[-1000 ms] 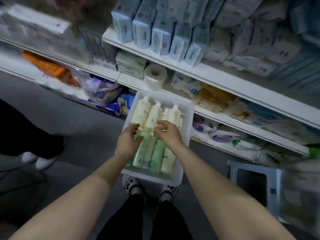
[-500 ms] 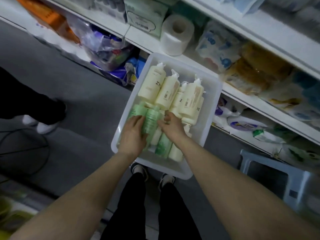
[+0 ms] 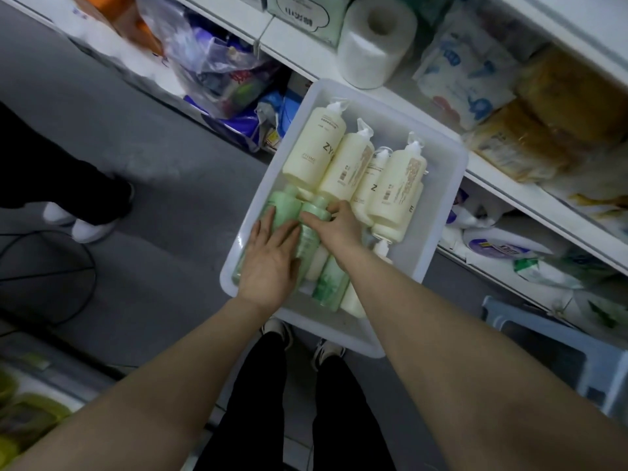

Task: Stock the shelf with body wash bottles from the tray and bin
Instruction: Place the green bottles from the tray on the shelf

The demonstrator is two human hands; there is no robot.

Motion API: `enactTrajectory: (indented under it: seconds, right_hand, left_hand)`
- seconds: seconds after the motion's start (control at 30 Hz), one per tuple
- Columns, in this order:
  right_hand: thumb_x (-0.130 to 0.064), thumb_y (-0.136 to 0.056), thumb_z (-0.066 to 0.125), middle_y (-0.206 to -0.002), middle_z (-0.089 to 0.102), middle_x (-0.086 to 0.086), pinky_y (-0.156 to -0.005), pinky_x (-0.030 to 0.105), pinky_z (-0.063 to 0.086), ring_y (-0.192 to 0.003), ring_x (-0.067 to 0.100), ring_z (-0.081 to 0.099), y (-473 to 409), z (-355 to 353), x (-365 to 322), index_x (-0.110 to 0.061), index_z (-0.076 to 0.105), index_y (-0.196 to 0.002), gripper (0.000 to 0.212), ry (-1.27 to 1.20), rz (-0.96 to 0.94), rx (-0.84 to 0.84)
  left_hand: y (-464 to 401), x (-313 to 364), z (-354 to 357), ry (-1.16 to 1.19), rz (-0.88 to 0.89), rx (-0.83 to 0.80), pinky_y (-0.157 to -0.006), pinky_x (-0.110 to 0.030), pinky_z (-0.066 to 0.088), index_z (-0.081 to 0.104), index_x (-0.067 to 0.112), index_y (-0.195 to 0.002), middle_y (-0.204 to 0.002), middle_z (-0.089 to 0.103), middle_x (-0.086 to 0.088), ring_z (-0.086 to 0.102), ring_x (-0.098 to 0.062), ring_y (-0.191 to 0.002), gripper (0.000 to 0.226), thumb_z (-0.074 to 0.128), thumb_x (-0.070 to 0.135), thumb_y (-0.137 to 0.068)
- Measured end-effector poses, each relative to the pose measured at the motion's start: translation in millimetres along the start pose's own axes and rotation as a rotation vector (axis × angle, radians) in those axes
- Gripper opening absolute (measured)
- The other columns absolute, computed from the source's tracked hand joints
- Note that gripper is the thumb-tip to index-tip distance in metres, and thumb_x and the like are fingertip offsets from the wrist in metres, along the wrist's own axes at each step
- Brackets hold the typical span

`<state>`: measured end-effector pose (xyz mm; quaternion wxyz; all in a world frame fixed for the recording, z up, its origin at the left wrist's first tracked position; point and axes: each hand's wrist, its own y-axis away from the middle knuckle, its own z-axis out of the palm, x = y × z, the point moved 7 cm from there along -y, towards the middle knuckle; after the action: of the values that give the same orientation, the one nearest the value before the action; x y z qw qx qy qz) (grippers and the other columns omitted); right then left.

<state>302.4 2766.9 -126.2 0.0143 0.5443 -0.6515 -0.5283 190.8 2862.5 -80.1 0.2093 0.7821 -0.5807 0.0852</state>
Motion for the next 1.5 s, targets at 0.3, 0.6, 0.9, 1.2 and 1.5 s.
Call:
enactTrajectory:
  seconds: [0.3,0.6,0.9,1.2,1.5]
  right_hand:
    - [-0.031,-0.065,0.088,-0.113,0.062,-0.003,-0.092,0.042,0.056,-0.1,0.015,0.064,15.7,-4.6,18.7,-0.025,0.046,-0.12,0.069,-0.339,0.043,-0.084]
    - [-0.013,-0.071,0.088,-0.119,0.068,0.01,-0.088,0.04,0.06,-0.104,0.023,0.07,39.6,-79.2,-0.3,-0.013,0.049,-0.132,0.073,-0.471,0.024,-0.224]
    - [-0.007,-0.077,0.075,-0.121,0.068,0.018,-0.089,0.043,0.058,-0.107,0.026,0.067,99.5,-178.6,-76.4,-0.006,0.053,-0.136,0.063,-0.544,-0.078,-0.313]
    - [-0.023,-0.084,0.079,-0.116,0.07,0.017,-0.085,0.038,0.059,-0.103,0.027,0.071,175.5,-226.8,-143.3,-0.001,0.059,-0.124,0.051,-0.458,-0.313,-0.305]
    - [-0.029,-0.093,0.069,-0.122,0.069,0.011,-0.096,0.044,0.055,-0.109,0.026,0.067,232.1,-296.8,-221.8,-0.006,0.058,-0.129,0.044,-0.477,-0.493,-0.221]
  left_hand:
    - [11.5,9.8,-9.8,0.225,-0.134,0.057,-0.121,-0.045,0.018,0.052,0.009,-0.129,-0.137,0.052,-0.015,0.024,-0.03,-0.145,0.05,0.068,0.014,-0.082]
    - [3.0,46.1,-22.6,0.618,-0.34,-0.299,-0.1,-0.033,0.045,0.038,0.021,-0.145,-0.133,0.056,-0.003,0.056,-0.021,-0.117,0.068,0.069,0.035,-0.087]
    - [8.5,129.5,-107.9,1.168,-0.407,-0.462,-0.096,-0.044,0.053,0.061,0.018,-0.122,-0.114,0.07,-0.008,0.066,-0.025,-0.106,0.052,0.072,0.022,-0.071]
    - [4.5,193.9,-204.1,1.036,-0.201,-0.12,-0.071,-0.027,0.054,0.045,0.016,-0.123,-0.111,0.06,-0.002,0.063,-0.014,-0.098,0.073,0.089,0.028,-0.066]
    - [-11.3,227.8,-310.6,1.068,-0.032,-0.102,-0.092,-0.046,0.054,0.057,0.023,-0.11,-0.112,0.067,-0.008,0.067,-0.023,-0.102,0.039,0.078,0.021,-0.077]
